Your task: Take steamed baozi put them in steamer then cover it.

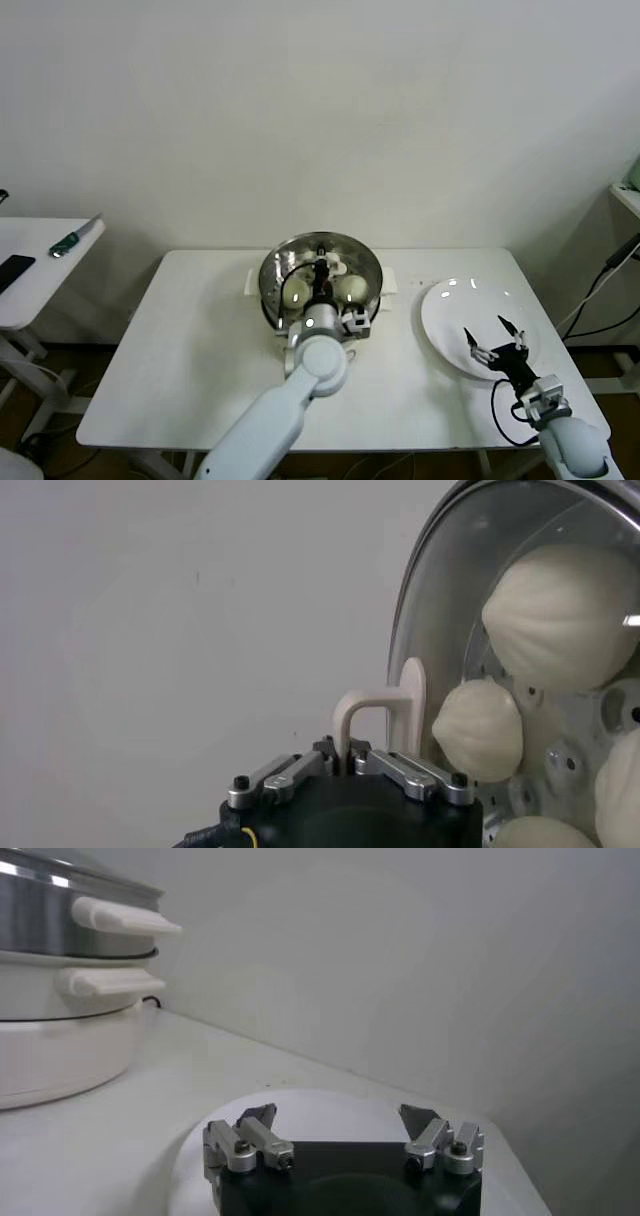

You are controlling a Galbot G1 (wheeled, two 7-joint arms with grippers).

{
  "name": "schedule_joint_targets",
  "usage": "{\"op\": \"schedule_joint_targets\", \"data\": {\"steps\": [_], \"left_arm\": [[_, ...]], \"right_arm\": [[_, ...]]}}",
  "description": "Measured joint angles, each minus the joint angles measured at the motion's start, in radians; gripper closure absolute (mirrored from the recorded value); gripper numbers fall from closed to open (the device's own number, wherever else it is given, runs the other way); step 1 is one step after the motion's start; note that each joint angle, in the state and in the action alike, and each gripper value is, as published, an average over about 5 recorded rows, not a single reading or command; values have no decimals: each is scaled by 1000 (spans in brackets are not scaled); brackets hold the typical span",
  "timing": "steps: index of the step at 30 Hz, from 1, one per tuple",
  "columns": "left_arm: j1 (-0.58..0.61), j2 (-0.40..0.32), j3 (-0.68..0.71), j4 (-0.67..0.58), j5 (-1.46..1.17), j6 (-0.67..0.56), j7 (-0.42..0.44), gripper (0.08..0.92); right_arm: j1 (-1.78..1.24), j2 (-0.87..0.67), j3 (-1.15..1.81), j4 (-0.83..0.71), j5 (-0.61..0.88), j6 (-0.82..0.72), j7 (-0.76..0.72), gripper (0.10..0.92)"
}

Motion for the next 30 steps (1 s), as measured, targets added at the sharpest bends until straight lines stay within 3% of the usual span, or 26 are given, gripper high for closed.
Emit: {"op": "schedule_joint_targets", "data": {"steps": [5,25,30], "left_arm": [[0,4,0,-4,-1,0,5,813],[62,82,-27,-166,-67,0,40,242],[101,125,-47,-242,-104,1,41,181]], "right_arm": [[1,-1,0,0,0,0,-1,203],[12,0,-6,-4,-3,-17,-3,203],[16,-3,-7,7,-6,-40,1,203]]}}
